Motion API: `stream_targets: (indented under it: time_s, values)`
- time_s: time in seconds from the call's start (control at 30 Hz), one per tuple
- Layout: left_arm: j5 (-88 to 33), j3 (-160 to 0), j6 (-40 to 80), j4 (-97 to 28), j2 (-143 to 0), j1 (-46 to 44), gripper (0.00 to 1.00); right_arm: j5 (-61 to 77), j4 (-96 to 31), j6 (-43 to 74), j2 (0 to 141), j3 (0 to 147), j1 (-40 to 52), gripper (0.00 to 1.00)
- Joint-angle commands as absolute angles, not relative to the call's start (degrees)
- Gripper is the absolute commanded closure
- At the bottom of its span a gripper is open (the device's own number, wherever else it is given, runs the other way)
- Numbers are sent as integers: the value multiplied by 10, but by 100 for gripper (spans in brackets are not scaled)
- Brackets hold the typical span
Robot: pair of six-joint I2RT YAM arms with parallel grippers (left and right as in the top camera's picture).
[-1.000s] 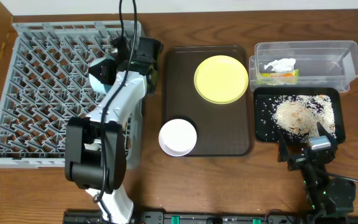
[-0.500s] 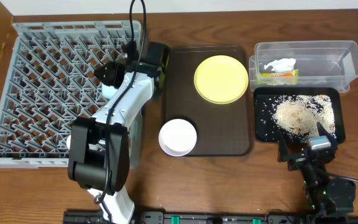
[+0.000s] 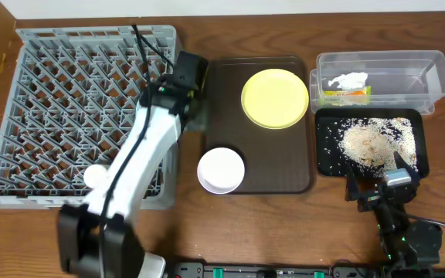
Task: Sort waste into correct bins and load items into the dishwasher
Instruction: 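Reach the left gripper to the pink bowl and grasp its rim, then carry the pink bowl into the rack and release it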
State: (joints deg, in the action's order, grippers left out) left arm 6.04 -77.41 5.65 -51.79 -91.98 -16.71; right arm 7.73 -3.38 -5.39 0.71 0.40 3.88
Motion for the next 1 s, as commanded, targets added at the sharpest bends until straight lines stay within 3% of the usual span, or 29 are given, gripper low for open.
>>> stream_targets:
  time_s: [0.0, 0.23, 0.43, 0.7, 0.97]
  values:
    - [-99, -775, 77, -553, -917, -165, 41, 75, -36, -48, 4, 3, 32, 1]
    - [-89, -681, 79, -536, -941, -168, 49, 75, -36, -48, 4, 3, 32, 1]
    - [-58, -610, 118, -488, -967, -168, 49, 75, -36, -48, 4, 3, 32, 1]
    - [-275, -593, 117, -447, -999, -189, 58, 75, -36, -48, 4, 3, 32, 1]
    - [-153, -592, 125, -399, -1006, -254, 61, 75, -36, -48, 4, 3, 32, 1]
